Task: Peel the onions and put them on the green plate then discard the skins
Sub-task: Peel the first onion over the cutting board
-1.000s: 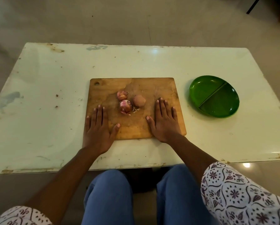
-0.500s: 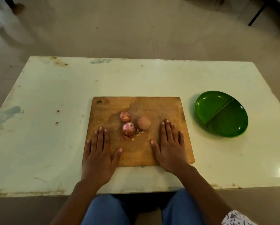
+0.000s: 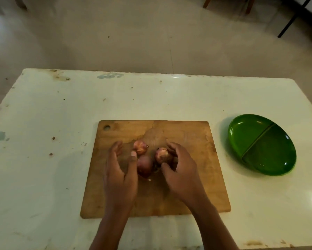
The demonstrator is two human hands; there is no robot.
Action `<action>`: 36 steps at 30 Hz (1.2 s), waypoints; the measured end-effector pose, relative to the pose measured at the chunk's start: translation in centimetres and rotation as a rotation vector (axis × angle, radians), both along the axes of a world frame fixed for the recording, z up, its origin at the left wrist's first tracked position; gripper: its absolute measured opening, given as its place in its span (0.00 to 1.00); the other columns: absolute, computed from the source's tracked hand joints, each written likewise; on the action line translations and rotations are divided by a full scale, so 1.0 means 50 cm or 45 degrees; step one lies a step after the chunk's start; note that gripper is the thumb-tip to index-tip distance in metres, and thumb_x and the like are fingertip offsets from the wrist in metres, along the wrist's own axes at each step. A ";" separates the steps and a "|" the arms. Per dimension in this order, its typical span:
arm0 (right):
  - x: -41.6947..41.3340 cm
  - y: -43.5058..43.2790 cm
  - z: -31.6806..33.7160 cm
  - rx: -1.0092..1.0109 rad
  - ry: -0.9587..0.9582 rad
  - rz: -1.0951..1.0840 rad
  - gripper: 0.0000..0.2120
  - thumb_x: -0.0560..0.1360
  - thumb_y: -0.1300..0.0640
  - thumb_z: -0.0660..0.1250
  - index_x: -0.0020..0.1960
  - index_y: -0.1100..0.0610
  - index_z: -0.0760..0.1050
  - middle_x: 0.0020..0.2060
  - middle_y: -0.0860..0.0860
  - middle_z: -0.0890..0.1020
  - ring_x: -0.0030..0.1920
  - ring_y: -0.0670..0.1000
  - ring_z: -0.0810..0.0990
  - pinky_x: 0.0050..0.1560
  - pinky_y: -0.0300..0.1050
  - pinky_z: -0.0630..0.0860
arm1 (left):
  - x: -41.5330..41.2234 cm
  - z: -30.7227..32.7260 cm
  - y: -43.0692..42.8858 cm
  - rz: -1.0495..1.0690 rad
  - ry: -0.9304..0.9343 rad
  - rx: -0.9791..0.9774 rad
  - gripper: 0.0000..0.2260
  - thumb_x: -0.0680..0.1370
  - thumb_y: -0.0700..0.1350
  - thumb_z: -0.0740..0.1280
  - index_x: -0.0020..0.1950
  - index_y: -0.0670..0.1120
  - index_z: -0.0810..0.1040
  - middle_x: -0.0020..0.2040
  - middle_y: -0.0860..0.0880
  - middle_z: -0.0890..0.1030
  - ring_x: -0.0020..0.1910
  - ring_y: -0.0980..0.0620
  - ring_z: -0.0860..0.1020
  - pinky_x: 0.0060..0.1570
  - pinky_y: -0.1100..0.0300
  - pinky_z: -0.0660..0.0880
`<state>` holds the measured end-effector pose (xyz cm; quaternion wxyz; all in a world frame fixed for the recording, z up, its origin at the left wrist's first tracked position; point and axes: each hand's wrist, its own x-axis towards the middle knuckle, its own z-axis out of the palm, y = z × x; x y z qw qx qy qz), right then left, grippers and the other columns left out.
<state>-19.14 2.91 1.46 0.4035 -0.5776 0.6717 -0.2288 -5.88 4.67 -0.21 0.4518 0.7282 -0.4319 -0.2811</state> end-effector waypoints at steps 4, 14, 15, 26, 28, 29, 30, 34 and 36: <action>0.001 -0.008 -0.025 -0.045 0.046 0.023 0.29 0.75 0.51 0.69 0.73 0.48 0.63 0.69 0.45 0.70 0.68 0.47 0.69 0.70 0.46 0.67 | -0.024 -0.018 -0.015 0.013 0.002 -0.128 0.23 0.74 0.59 0.61 0.67 0.51 0.71 0.63 0.54 0.75 0.62 0.53 0.73 0.57 0.47 0.76; 0.009 -0.022 -0.041 -0.182 -0.049 -0.111 0.30 0.71 0.57 0.75 0.67 0.42 0.64 0.64 0.44 0.68 0.60 0.42 0.70 0.50 0.25 0.71 | -0.029 -0.052 -0.027 -0.178 -0.166 -0.399 0.17 0.74 0.52 0.65 0.58 0.44 0.78 0.58 0.47 0.78 0.60 0.50 0.75 0.59 0.56 0.75; 0.011 -0.024 -0.040 -0.204 -0.113 -0.144 0.30 0.70 0.58 0.75 0.66 0.43 0.65 0.64 0.45 0.69 0.60 0.43 0.71 0.52 0.29 0.74 | -0.028 -0.055 -0.029 -0.188 -0.204 -0.418 0.17 0.74 0.52 0.65 0.57 0.43 0.79 0.58 0.47 0.79 0.60 0.48 0.75 0.58 0.48 0.75; 0.006 -0.040 -0.048 -0.370 -0.403 -0.096 0.19 0.71 0.66 0.72 0.59 0.53 0.74 0.54 0.48 0.78 0.56 0.47 0.78 0.53 0.39 0.78 | -0.036 -0.058 -0.054 -0.275 -0.462 -0.627 0.12 0.74 0.48 0.67 0.56 0.47 0.78 0.53 0.53 0.79 0.55 0.52 0.79 0.65 0.34 0.63; 0.005 -0.042 -0.046 -0.376 -0.426 -0.062 0.19 0.72 0.67 0.71 0.60 0.53 0.75 0.54 0.47 0.79 0.55 0.47 0.78 0.55 0.43 0.78 | -0.031 -0.055 -0.060 -0.314 -0.478 -0.673 0.10 0.75 0.47 0.67 0.55 0.48 0.78 0.53 0.52 0.80 0.53 0.51 0.80 0.62 0.34 0.66; 0.005 -0.042 -0.045 -0.375 -0.444 -0.048 0.19 0.72 0.67 0.71 0.60 0.53 0.76 0.54 0.47 0.80 0.55 0.47 0.79 0.55 0.45 0.79 | -0.029 -0.054 -0.063 -0.333 -0.492 -0.696 0.10 0.75 0.46 0.68 0.55 0.48 0.78 0.53 0.51 0.81 0.52 0.51 0.80 0.60 0.35 0.68; 0.004 -0.043 -0.044 -0.377 -0.464 -0.037 0.19 0.72 0.67 0.71 0.60 0.53 0.76 0.54 0.47 0.80 0.55 0.47 0.79 0.55 0.45 0.79 | -0.026 -0.053 -0.065 -0.345 -0.516 -0.718 0.09 0.75 0.46 0.68 0.55 0.47 0.78 0.53 0.50 0.81 0.52 0.52 0.80 0.59 0.35 0.69; -0.002 -0.043 -0.045 -0.412 -0.508 -0.021 0.20 0.71 0.66 0.72 0.60 0.55 0.77 0.54 0.47 0.81 0.55 0.48 0.80 0.55 0.46 0.79 | -0.025 -0.057 -0.066 -0.346 -0.636 -0.781 0.07 0.75 0.42 0.70 0.52 0.43 0.82 0.51 0.47 0.83 0.50 0.51 0.81 0.57 0.35 0.70; -0.003 -0.045 -0.044 -0.432 -0.536 -0.019 0.19 0.70 0.64 0.72 0.60 0.56 0.77 0.53 0.48 0.82 0.55 0.48 0.80 0.55 0.46 0.79 | -0.028 -0.056 -0.066 -0.325 -0.660 -0.801 0.06 0.75 0.41 0.71 0.51 0.41 0.83 0.50 0.46 0.84 0.49 0.50 0.81 0.57 0.35 0.70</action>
